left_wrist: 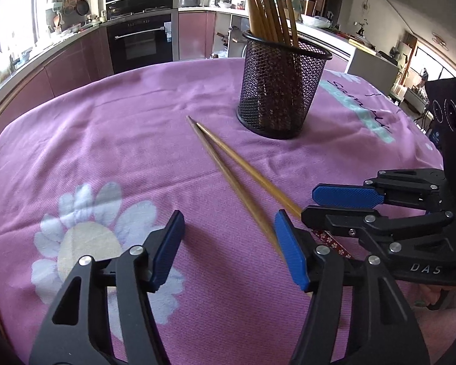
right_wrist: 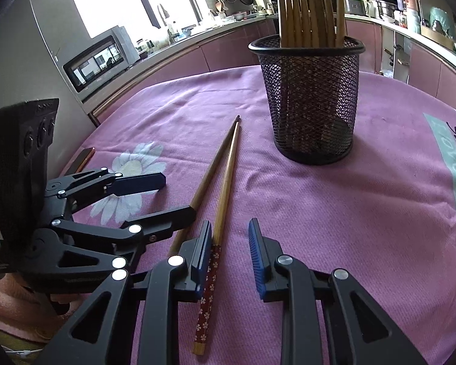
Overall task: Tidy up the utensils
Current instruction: 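Move both open tools over the last two loose chopsticks, then close the right tool on a chopstick while the left tool grasps the other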
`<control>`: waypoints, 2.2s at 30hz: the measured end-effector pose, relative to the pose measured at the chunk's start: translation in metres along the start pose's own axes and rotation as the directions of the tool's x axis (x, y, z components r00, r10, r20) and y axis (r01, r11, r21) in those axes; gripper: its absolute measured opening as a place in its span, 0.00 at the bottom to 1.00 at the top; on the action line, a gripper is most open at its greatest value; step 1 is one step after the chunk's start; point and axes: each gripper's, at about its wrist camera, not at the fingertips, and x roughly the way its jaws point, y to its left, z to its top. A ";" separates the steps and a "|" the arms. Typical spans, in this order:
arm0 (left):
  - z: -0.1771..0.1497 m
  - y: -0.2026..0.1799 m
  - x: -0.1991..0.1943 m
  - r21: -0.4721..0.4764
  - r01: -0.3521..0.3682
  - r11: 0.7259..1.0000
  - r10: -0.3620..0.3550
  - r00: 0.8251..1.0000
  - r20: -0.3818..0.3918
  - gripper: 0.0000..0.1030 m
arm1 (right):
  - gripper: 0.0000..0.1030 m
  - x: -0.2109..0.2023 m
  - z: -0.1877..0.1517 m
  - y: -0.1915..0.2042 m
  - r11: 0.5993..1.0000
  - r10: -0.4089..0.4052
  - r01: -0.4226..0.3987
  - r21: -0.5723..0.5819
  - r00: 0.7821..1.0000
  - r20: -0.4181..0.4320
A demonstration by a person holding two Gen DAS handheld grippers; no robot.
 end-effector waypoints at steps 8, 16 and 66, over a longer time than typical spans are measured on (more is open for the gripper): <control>-0.001 -0.001 -0.002 -0.011 0.034 0.999 -0.034 0.999 -0.006 0.44 | 0.22 0.000 0.000 0.000 1.000 0.001 -0.001 -0.006 1.000 0.000; -0.007 0.008 -0.007 -0.046 0.070 0.996 -0.071 0.997 -0.011 0.29 | 0.22 0.000 0.000 0.000 1.000 -0.010 0.010 -0.021 1.000 -0.003; 0.001 0.018 0.000 -0.059 0.018 0.998 -0.019 1.000 -0.020 0.23 | 0.19 0.027 0.029 0.019 0.984 -0.127 0.124 -0.129 0.992 -0.019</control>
